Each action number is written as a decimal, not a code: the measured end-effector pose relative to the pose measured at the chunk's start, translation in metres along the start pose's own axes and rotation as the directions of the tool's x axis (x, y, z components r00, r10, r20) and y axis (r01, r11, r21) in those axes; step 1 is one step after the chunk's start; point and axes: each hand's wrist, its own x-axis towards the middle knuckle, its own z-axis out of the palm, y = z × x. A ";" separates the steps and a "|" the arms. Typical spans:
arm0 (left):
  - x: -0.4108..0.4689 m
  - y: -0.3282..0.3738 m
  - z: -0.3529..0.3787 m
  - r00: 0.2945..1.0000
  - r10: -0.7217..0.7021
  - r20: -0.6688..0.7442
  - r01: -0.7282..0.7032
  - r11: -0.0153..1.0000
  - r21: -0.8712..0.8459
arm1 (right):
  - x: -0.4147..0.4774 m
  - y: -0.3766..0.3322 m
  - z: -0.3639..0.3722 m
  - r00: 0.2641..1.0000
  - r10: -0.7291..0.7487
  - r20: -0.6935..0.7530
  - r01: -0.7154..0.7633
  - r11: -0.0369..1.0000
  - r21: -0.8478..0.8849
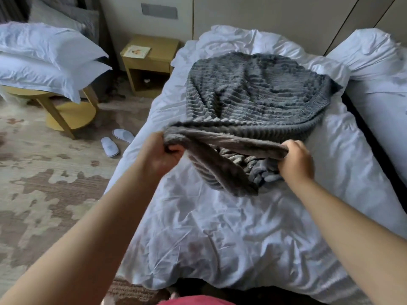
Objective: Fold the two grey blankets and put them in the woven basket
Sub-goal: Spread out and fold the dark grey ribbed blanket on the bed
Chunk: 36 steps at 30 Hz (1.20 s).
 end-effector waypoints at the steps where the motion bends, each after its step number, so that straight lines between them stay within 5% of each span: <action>1: 0.007 0.006 -0.011 0.998 0.039 -0.052 -0.042 0.997 -0.061 | 0.005 0.012 -0.002 1.000 -0.013 -0.002 0.013 0.999 -0.042; 4: 0.026 0.017 -0.054 0.970 0.113 -0.217 -0.148 0.977 -0.154 | 0.011 0.053 -0.006 0.998 0.057 0.018 -0.053 0.987 -0.149; 7: 0.039 0.012 -0.098 0.878 0.030 -0.477 -0.120 0.980 -0.160 | 0.001 0.095 -0.006 0.966 0.258 -0.005 -0.256 0.956 -0.140; 12: 0.041 -0.040 -0.132 0.767 -0.220 -0.603 0.210 0.974 -0.087 | -0.032 0.136 0.007 0.702 0.700 0.128 -0.698 0.713 -0.071; 19: 0.053 -0.022 -0.075 0.925 -0.288 -0.247 0.365 0.850 0.379 | 0.011 0.103 -0.023 0.813 0.329 0.480 -0.403 0.914 0.056; 22: 0.056 0.006 -0.065 0.980 -0.152 -0.125 0.189 0.904 0.382 | 0.032 0.082 -0.052 0.922 0.229 0.312 -0.315 0.913 0.259; 24: 0.059 0.016 -0.081 0.965 0.013 -0.262 0.082 0.933 0.350 | 0.029 0.085 -0.067 0.951 0.280 0.130 -0.309 0.869 0.386; 27: 0.056 0.009 -0.135 0.787 0.150 -0.599 0.134 0.905 0.403 | 0.006 0.113 -0.065 0.906 0.387 0.169 -0.392 0.920 -0.004; 30: 0.043 -0.012 -0.179 0.629 0.227 -0.743 0.303 0.809 0.503 | -0.035 0.143 -0.047 0.826 0.483 0.289 -0.410 0.868 -0.279; 33: 0.029 -0.039 -0.193 0.642 0.234 -0.730 0.457 0.649 0.609 | -0.069 0.162 -0.038 0.778 0.567 0.270 -0.469 0.811 -0.350; 36: 0.019 -0.046 -0.169 0.738 -0.081 -0.670 0.595 0.547 0.589 | -0.067 0.165 -0.042 0.650 0.713 0.262 -0.698 0.697 -0.164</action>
